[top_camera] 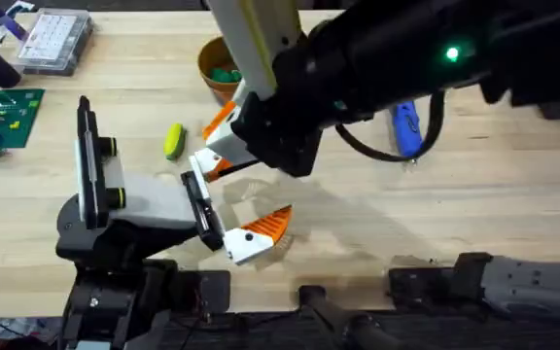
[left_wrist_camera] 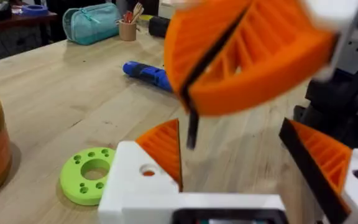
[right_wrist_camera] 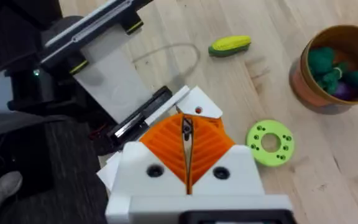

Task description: Pick up the gripper from the table and insert it into the empty holder that is missing its gripper. Then pick up a screw, insert it into the mounting hole, and use the screwdriver to tighten it. Finally, clean up the table by picking up the vegetable and placing it into the bucket.

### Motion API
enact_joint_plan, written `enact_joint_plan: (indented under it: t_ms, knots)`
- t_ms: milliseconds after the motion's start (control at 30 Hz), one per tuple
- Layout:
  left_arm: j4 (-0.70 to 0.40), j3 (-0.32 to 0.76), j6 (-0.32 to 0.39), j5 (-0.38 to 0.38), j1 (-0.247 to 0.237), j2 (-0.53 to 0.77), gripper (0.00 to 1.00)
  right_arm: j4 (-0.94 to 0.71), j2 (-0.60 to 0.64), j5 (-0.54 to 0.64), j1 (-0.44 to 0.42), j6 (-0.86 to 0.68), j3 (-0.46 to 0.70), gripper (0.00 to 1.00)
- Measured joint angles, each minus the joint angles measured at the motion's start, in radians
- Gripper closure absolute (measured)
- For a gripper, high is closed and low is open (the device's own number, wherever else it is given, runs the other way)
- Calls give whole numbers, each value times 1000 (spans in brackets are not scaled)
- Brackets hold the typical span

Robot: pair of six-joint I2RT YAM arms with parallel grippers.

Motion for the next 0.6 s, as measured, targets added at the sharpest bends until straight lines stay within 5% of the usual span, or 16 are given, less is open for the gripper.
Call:
enact_joint_plan:
  t_ms: [300, 600]
  knots:
    - [0, 0, 0, 0, 0, 0, 14, 75, -68, -10, -27, 14, -154, 987]
    - [0, 0, 0, 0, 0, 0, 14, 469, -321, -51, -69, 44, -465, 987]
